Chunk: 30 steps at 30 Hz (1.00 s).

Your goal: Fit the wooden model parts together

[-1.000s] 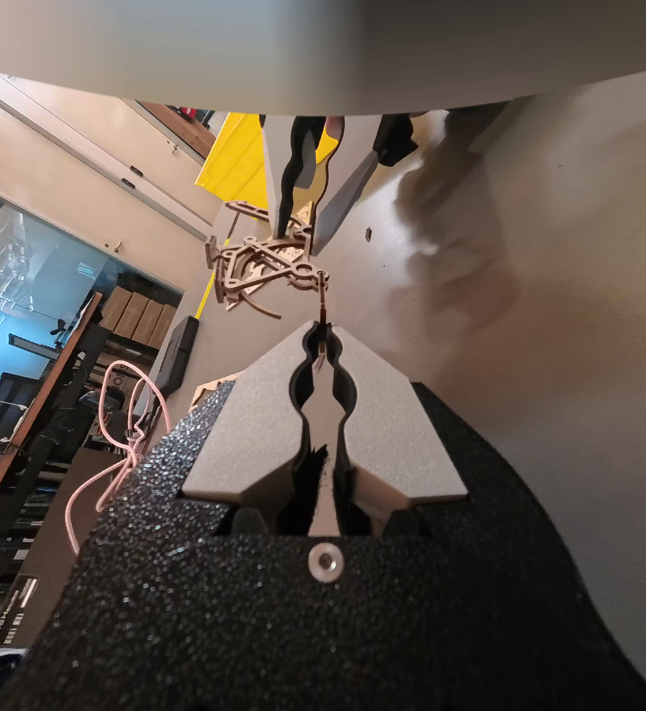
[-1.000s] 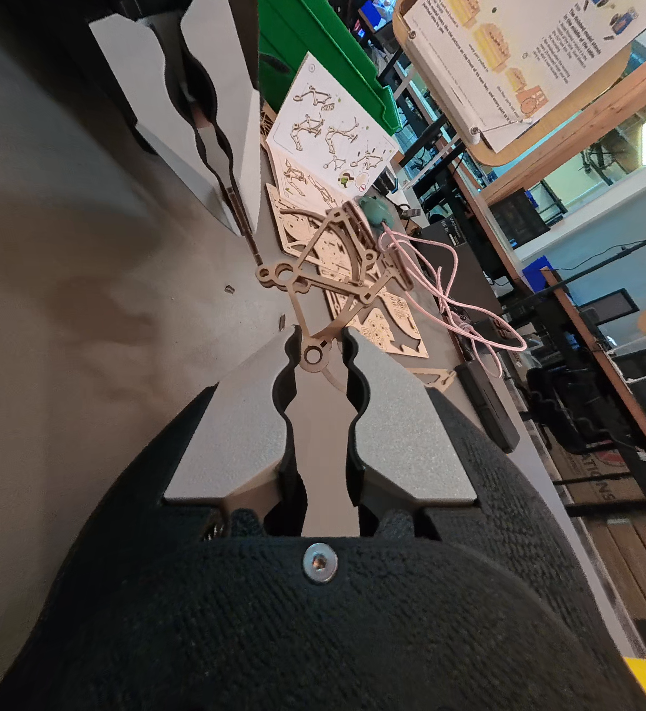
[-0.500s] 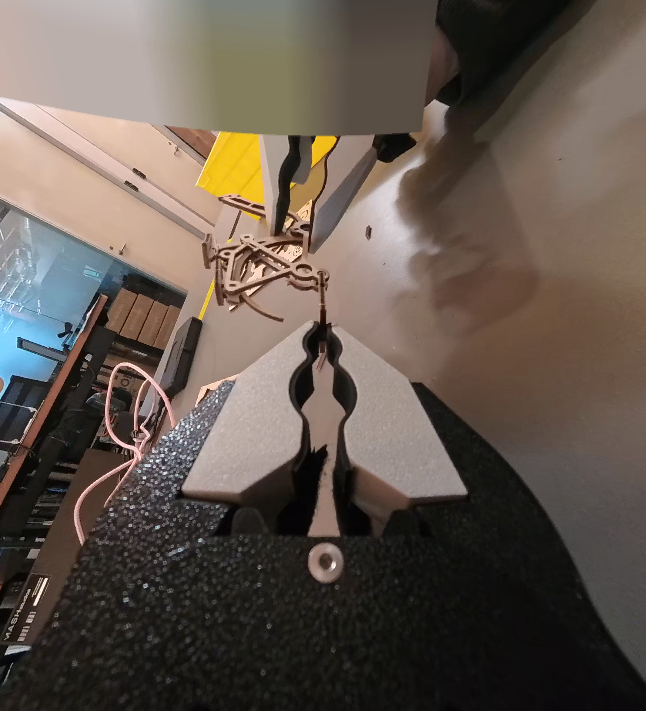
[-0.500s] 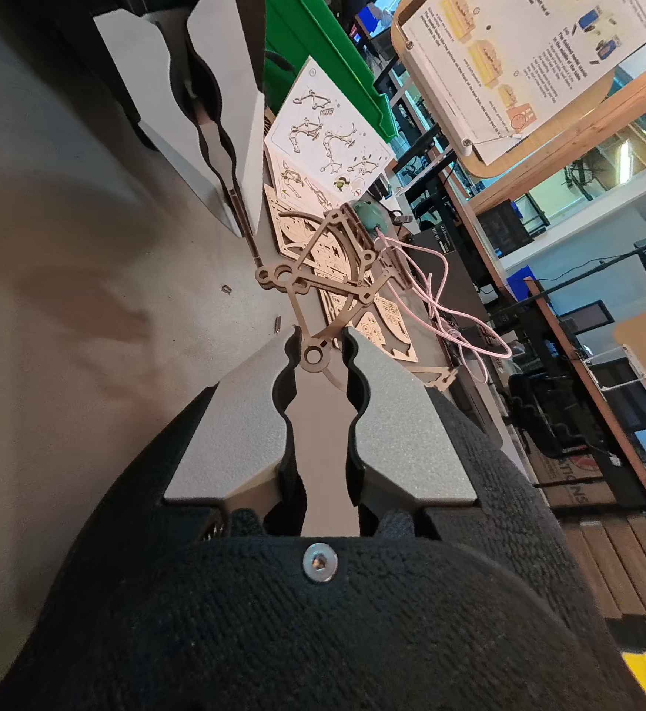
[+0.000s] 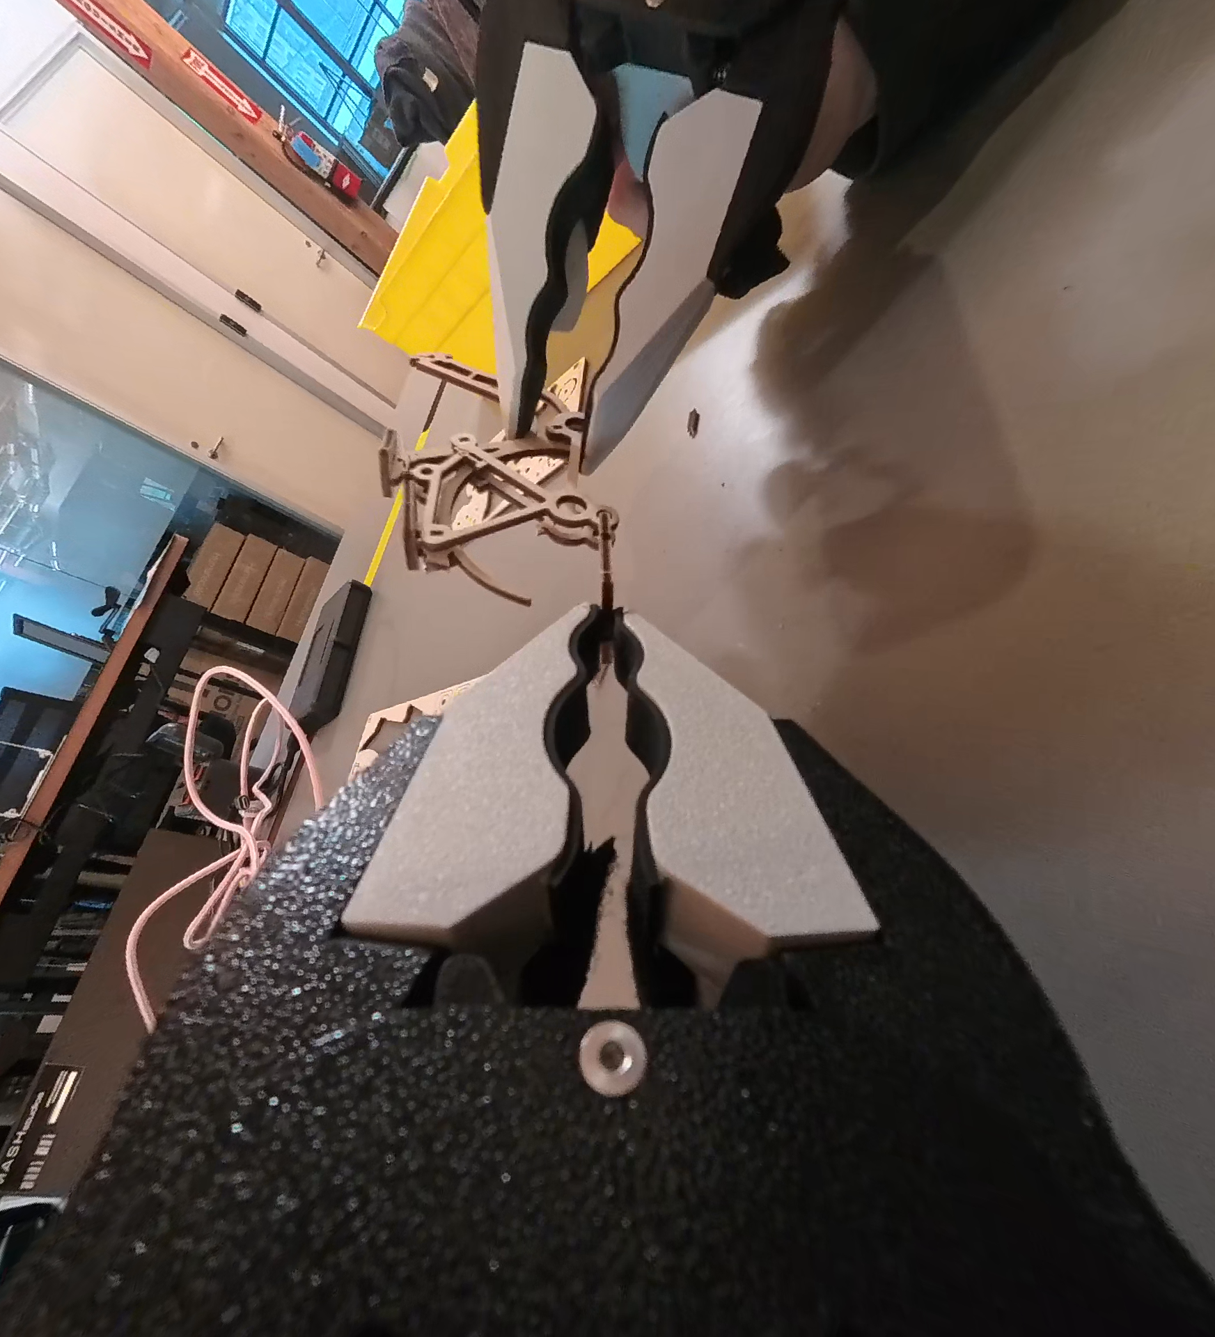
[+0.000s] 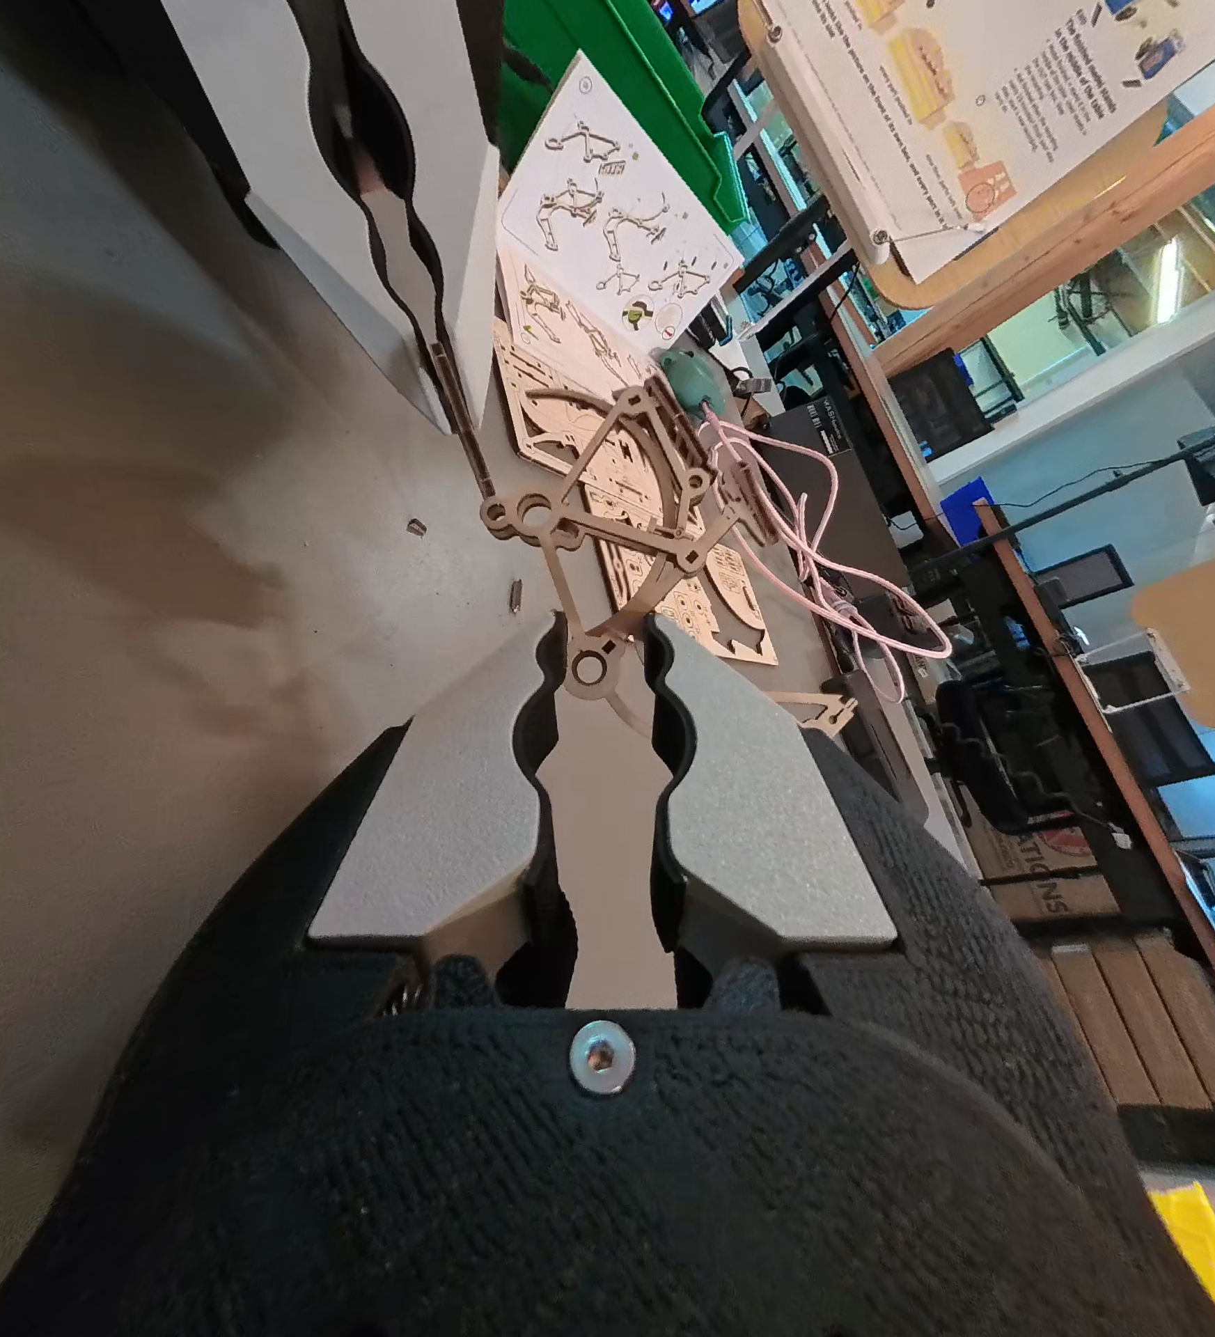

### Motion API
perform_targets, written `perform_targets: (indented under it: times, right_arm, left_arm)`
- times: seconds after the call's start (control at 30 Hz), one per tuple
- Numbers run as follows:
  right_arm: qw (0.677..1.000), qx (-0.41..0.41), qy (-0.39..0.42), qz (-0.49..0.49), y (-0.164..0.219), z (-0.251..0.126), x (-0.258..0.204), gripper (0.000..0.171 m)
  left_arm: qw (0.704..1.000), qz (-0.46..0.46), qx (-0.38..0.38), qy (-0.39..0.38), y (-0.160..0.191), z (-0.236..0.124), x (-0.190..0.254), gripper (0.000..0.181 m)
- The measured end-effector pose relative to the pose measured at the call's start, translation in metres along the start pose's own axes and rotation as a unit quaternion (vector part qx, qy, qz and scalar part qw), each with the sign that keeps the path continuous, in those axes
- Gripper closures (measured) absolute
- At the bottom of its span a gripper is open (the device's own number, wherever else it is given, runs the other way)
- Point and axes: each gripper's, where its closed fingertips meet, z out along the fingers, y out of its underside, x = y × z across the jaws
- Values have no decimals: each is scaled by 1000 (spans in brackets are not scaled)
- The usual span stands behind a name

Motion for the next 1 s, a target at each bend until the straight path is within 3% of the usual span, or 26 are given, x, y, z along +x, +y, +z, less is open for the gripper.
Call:
perform_targets:
  times: [1.0]
  right_arm:
    - [996,14,-13,86,11,15,2,152]
  left_arm:
    - [994,-100,28,26,10,4,-6,181]
